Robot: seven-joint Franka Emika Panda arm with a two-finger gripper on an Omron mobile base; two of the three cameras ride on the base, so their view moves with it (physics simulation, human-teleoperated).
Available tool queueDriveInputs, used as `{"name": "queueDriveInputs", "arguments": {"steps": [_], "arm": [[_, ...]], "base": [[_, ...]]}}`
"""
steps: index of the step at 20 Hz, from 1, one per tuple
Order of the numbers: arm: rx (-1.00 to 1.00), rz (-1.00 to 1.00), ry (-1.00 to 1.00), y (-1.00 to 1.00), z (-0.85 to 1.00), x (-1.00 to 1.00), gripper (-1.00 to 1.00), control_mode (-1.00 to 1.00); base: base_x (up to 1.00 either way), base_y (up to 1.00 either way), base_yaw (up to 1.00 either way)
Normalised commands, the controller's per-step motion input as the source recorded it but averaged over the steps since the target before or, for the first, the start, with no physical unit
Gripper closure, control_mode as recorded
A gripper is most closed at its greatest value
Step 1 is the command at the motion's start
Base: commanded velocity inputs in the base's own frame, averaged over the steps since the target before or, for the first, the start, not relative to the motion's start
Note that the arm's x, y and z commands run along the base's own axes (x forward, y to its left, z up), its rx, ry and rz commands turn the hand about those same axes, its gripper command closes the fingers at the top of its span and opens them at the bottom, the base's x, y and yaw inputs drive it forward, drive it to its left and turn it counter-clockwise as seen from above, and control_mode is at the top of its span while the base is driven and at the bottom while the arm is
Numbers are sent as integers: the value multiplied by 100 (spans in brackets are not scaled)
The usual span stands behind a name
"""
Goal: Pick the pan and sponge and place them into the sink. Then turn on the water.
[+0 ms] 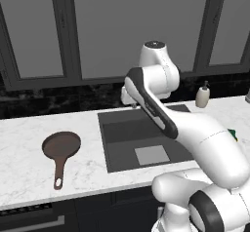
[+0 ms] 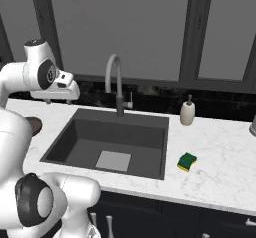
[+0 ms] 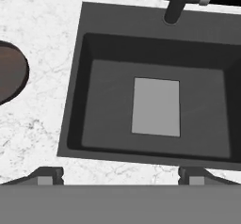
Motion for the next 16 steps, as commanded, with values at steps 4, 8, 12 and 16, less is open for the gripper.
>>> {"name": "queueDriveInputs", "arguments": {"steps": [4,8,12,16], "arm": [[-8,2,5,100,-22,-24,-100,-100],[0,0,10,93,-26,-6,-100,-100],[0,0,2,0,0,0,-100,-100],[-3,0,0,33,-34,1,-100,-100]], "base": [[0,0,0],[0,0,0],[0,0,0],[0,0,0]]}}
